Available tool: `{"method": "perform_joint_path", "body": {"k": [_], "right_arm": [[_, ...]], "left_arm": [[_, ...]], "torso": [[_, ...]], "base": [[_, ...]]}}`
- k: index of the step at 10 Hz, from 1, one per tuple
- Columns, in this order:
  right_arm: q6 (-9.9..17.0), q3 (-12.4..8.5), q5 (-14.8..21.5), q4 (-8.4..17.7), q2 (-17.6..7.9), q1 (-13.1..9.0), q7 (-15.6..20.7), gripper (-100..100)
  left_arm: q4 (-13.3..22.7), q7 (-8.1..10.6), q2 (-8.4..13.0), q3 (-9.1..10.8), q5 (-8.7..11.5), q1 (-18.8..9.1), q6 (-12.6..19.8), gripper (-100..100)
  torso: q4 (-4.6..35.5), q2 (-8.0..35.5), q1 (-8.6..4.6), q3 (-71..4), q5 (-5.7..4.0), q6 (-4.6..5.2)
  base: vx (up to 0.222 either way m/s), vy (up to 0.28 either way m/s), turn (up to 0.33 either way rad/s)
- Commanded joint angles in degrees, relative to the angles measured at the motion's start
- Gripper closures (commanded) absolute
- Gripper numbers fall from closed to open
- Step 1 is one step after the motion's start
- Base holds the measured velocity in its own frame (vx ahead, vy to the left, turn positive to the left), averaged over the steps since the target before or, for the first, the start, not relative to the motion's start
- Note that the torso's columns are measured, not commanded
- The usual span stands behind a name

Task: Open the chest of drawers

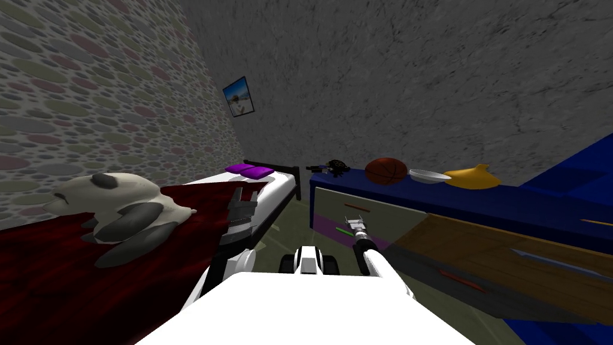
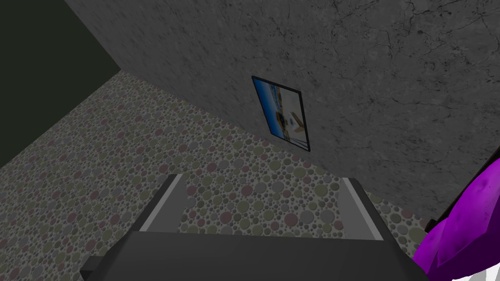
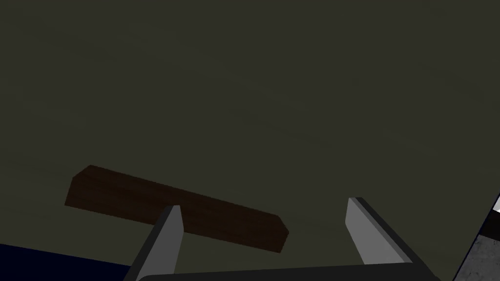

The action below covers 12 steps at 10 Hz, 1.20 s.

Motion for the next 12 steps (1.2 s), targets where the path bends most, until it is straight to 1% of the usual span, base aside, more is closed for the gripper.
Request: {"method": "perform_joint_path", "body": {"k": [1,2,3,4,5,6,7,8,9,10,11,12], "right_arm": [[3.8,0.3,4.1,2.8,-1.0,-0.7,2.0,-100],[4.0,0.3,5.3,2.8,-1.0,-0.7,2.0,-100],[6.4,0.4,7.3,5.1,-1.5,-1.3,2.8,-100],[6.4,0.4,8.9,5.1,-1.5,-1.3,2.8,-100],[8.8,0.6,10.5,7.3,-2.0,-1.9,3.5,-100],[8.8,0.6,12.1,7.3,-2.0,-1.9,3.5,-100],[11.1,0.7,13.9,9.5,-2.5,-2.4,4.2,-100],[11.1,0.7,15.8,9.5,-2.5,-2.4,4.2,-100],[13.3,0.8,17.6,11.6,-3.1,-3.0,4.9,-100],[13.3,0.8,19.0,11.6,-3.1,-3.0,4.9,-100],[15.4,1.0,20.9,13.6,-3.6,-3.5,5.6,-100],[15.4,1.0,22.1,13.6,-3.6,-3.5,5.6,-100]], "left_arm": [[0.0,0.0,0.0,0.0,0.0,0.0,0.0,0],[0.0,0.0,0.0,0.0,0.0,0.0,0.0,0],[0.0,0.0,0.0,0.0,0.0,0.0,0.0,0],[0.0,0.0,0.0,0.0,0.0,0.0,0.0,0],[0.0,0.0,0.0,0.0,0.0,0.0,0.0,0],[0.0,0.0,0.0,0.0,0.0,0.0,0.0,0],[0.0,0.0,0.0,0.0,0.0,0.0,0.0,0],[0.0,0.0,0.0,0.0,0.0,0.0,0.0,0],[0.0,0.0,0.0,0.0,0.0,0.0,0.0,0],[0.0,0.0,0.0,0.0,0.0,0.0,0.0,0],[0.0,0.0,0.0,0.0,0.0,0.0,0.0,0],[0.0,0.0,0.0,0.0,0.0,0.0,0.0,0]], "torso": [[0.0,0.0,0.06,0.0,0.03,0.02],[0.0,0.0,0.11,0.0,0.04,0.0],[0.0,0.0,0.06,0.0,0.04,0.02],[0.0,0.0,0.05,0.0,0.02,0.0],[0.0,0.0,0.0,0.0,0.02,0.02],[0.0,0.0,0.03,0.0,0.01,0.01],[0.0,0.0,-0.01,0.0,0.02,0.02],[0.0,0.0,0.01,0.0,0.01,0.01],[0.0,0.0,0.02,0.0,0.02,0.02],[0.0,0.0,0.08,0.0,0.03,0.01],[0.0,0.0,0.01,0.0,0.02,0.01],[0.0,0.0,0.01,0.0,0.01,0.0]], "base": [[0.018,0.058,0.044],[0.018,0.053,0.021],[0.024,0.06,0.043],[0.019,0.048,0.027],[0.032,0.055,0.04],[0.024,0.044,0.025],[0.019,0.047,0.048],[0.015,0.044,0.019],[0.019,0.061,0.036],[0.018,0.046,0.019],[0.025,0.045,0.046],[0.021,0.038,0.02]]}}
